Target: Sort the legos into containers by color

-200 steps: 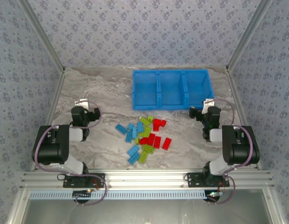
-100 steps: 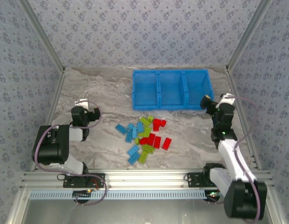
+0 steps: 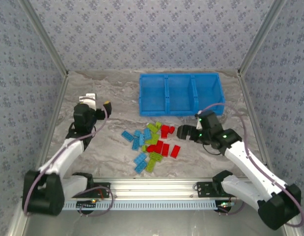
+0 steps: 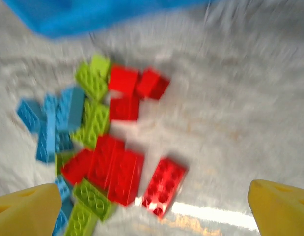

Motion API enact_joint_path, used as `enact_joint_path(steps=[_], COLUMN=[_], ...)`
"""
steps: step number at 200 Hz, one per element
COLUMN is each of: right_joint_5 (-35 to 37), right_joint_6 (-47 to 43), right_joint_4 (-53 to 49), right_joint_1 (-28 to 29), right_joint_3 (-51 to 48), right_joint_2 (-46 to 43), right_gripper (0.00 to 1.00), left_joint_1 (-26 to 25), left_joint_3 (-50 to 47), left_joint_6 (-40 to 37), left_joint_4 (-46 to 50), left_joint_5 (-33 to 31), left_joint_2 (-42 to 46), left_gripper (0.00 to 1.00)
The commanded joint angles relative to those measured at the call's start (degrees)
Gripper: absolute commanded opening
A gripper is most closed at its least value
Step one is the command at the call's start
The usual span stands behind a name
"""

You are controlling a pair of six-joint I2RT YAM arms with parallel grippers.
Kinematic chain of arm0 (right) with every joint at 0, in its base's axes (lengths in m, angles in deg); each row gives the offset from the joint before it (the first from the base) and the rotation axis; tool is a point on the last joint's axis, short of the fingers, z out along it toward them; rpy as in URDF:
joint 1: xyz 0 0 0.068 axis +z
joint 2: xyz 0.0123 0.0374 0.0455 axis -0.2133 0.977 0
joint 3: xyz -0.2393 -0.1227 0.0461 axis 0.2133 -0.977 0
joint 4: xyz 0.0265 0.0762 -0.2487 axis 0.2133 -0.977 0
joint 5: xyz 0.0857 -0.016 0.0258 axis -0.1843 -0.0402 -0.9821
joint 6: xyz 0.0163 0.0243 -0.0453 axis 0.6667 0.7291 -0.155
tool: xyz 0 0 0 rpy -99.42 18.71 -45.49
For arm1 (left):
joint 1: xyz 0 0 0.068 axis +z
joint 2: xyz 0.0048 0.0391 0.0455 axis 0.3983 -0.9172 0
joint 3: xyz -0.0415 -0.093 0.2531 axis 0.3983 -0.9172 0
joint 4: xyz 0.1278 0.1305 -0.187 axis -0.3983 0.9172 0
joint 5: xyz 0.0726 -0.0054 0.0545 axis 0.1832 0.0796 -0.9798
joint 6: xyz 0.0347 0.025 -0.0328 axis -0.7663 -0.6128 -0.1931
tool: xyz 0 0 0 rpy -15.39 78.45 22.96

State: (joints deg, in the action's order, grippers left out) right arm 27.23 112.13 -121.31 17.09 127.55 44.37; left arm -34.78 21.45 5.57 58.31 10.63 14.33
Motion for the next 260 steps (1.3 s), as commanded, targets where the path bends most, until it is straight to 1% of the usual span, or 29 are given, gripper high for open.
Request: enact_joint_path(steps=[1,25,43,58,65,79,92,110,123,127,142,157,165,180,201,219,228,243,260], right_joint_5=[1.8,4.2,5.7,6.4,7.2,9.4,9.7,8.6,7.9,7.7,8.5,8.6,8.8,9.5,12.0,15.9,18.1,21.0,23.1], right_joint_6=[3.6,5.6,10.0,15.9,18.9,24.4,28.2,29.6,30.4,30.4,30.6,30.1,30.1,30.4,31.1,29.7,28.6,22.5,13.2], right_joint_4=[-7.1,-7.5,-4.4,0.3,3.0,6.4,6.6,7.3,9.0,9.6,10.2,9.7,9.4,8.8,7.2,4.0,0.7,-2.3,-2.8], right_joint_1=[4.3,7.0,8.6,10.0,10.8,12.6,13.2,13.7,14.1,14.3,15.1,15.3,15.3,15.4,14.9,14.2,13.4,11.0,5.7], right_joint_3=[1.9,1.5,-0.7,-3.1,-4.2,-5.3,-5.0,-4.6,-4.8,-4.7,-4.4,-3.7,-3.4,-3.6,-4.1,-2.9,-1.5,1.7,6.0], right_joint_2=[4.2,8.7,9.9,10.3,10.4,11.8,15.3,20.0,22.6,23.6,26.1,29.0,30.2,30.7,27.2,20.6,16.8,10.8,6.3], right_gripper=[1.00,1.00,0.92,0.85,0.84,0.84,0.84,0.84,0.81,0.79,0.75,0.67,0.59,0.48,0.37,0.30,0.29,0.31,0.31], left_joint_1=[-8.9,-20.7,-28.1,-32.8,-34.7,-37.5,-37.8,-37.8,-37.8,-37.7,-37.8,-37.8,-37.8,-37.8,-37.7,-37.2,-36.7,-35.8,-35.0], left_joint_3=[6.7,13.9,16.8,16.3,15.0,11.7,9.0,6.9,6.4,6.3,6.0,5.2,4.8,4.3,3.3,2.5,2.0,1.9,2.2], left_joint_6=[0.1,-12.3,-22.9,-31.6,-34.8,-39.0,-41.5,-42.5,-42.6,-42.7,-42.5,-43.1,-43.4,-43.3,-43.1,-43.1,-43.3,-43.6,-43.4], left_joint_4=[19.3,34.7,45.8,51.6,52.6,51.7,49.9,47.4,47.0,47.1,47.6,48.1,48.4,48.5,47.7,47.1,46.7,46.5,46.1], left_joint_5=[4.4,11.1,18.9,25.6,26.2,24.2,23.9,23.1,23.1,23.1,23.1,21.9,21.0,19.7,18.9,18.0,18.0,17.5,17.1], left_joint_2=[6.5,9.9,11.2,12.1,12.7,13.9,14.6,14.5,14.0,13.9,13.6,13.6,13.8,14.5,15.7,16.5,16.8,16.8,16.7], left_gripper=[0.99,0.99,0.99,0.99,0.99,0.99,0.99,0.99,0.99,0.99,0.99,0.99,0.99,0.99,0.99,0.99,0.99,0.99,0.99])
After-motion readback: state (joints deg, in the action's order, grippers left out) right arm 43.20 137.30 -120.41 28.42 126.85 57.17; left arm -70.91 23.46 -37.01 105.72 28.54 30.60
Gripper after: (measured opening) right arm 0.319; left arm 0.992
